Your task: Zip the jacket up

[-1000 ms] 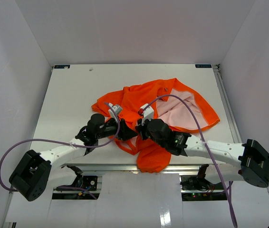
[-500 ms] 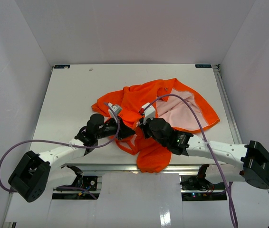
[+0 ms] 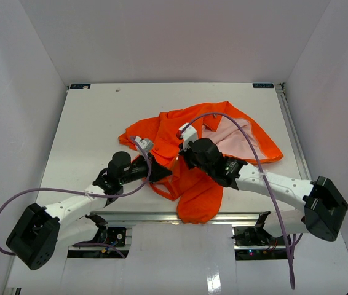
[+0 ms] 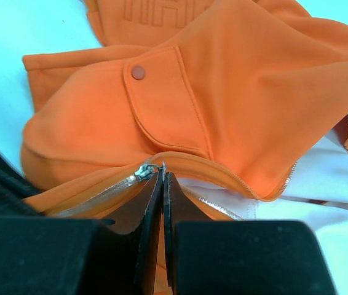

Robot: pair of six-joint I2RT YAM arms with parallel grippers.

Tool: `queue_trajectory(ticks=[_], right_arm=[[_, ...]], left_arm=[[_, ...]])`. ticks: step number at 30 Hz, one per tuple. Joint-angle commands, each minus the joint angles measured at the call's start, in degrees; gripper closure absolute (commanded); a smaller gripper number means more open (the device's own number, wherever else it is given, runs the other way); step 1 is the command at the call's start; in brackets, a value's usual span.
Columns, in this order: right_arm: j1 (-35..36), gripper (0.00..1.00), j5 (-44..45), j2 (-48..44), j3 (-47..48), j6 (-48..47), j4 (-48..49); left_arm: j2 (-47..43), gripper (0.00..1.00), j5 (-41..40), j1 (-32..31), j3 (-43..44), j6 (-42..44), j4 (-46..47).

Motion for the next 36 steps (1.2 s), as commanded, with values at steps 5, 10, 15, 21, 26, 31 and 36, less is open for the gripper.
queue_trajectory(ticks=[5, 10, 15, 21, 26, 31, 36], right_arm=[[-8.68, 0.92, -1.62, 3.81, 7.31, -4.98, 2.70], [-14.43, 0.92, -3.95, 8.14, 9.26, -3.75, 2.47], [-22.44, 0.92, -7.19, 12.97, 13.30, -1.05, 1.68], [-26.55, 0.92, -8.62, 17.34, 17.41, -0.73, 2.19], [-31.54, 0.92, -7.75, 22.31, 22.70, -1.65, 1.48], [-37.11, 0.92, -6.81, 27.26, 26.77, -1.19, 1.43], [-40.05, 0.92, -6.75, 28.25, 26.85, -1.05, 3.48]], left_arm=[[-5.34, 1.00, 2.36, -0.29, -3.28, 0.50, -4.86], [-9.89, 1.00, 0.73, -0.29, -3.72, 0.31, -7.23], [-14.21, 1.00, -2.06, -0.27, -5.33, 0.01, -8.45], [-16.08, 1.00, -4.84, -0.29, -6.41, 0.30, -9.53], [-19.16, 1.00, -9.46, -0.29, -6.76, 0.52, -11.14], [-22.17, 1.00, -14.54, -0.29, -6.89, 1.04, -13.75], [-24.32, 1.00, -16.84, -0.29, -6.79, 1.09, -15.62]])
